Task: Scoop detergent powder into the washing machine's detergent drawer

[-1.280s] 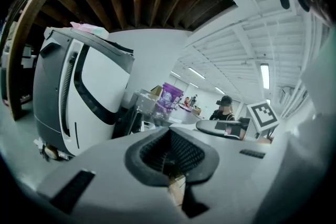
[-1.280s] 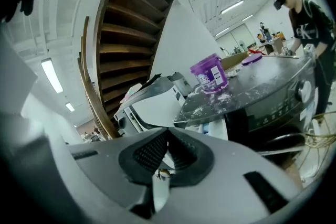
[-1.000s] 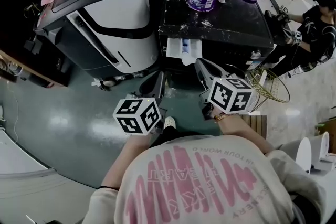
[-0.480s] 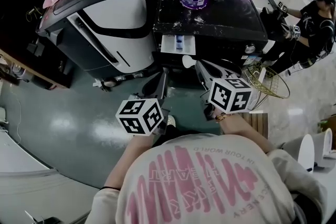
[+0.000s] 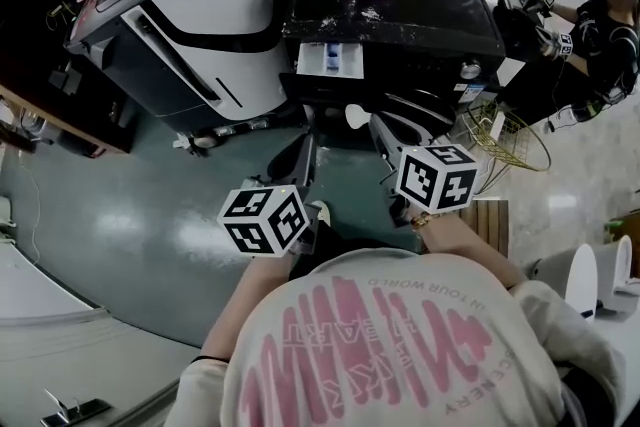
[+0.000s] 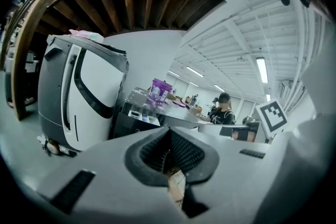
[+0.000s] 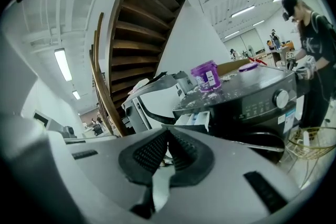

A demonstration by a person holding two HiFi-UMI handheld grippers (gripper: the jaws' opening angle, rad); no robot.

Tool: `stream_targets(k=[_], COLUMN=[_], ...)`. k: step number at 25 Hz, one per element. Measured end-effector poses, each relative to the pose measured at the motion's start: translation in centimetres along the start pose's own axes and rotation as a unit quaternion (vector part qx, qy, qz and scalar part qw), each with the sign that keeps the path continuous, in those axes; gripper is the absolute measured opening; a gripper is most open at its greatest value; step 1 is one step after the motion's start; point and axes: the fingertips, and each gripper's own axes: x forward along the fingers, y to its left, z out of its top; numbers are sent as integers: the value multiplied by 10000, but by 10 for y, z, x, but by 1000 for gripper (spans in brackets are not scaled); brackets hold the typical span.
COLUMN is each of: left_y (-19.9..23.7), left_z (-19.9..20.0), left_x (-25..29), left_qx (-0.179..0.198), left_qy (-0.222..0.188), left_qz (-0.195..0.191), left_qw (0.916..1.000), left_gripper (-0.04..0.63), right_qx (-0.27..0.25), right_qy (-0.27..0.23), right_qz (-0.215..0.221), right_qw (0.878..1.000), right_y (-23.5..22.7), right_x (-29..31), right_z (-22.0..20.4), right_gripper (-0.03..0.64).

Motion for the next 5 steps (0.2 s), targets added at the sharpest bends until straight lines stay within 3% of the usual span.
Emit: stream_targets(k=[5], left_y=[-9], left_z=[-12], left_x=[-11], left_qx=[-42], left_qy=[50], left_qz=[19], left_qw=[10000], left_gripper=[0], right_qx=[37], right_qy=[83], right_qz=[19], right_qw=[10000], right_y=[1], right_x=[-12], right_z=[-10], right_gripper=[2])
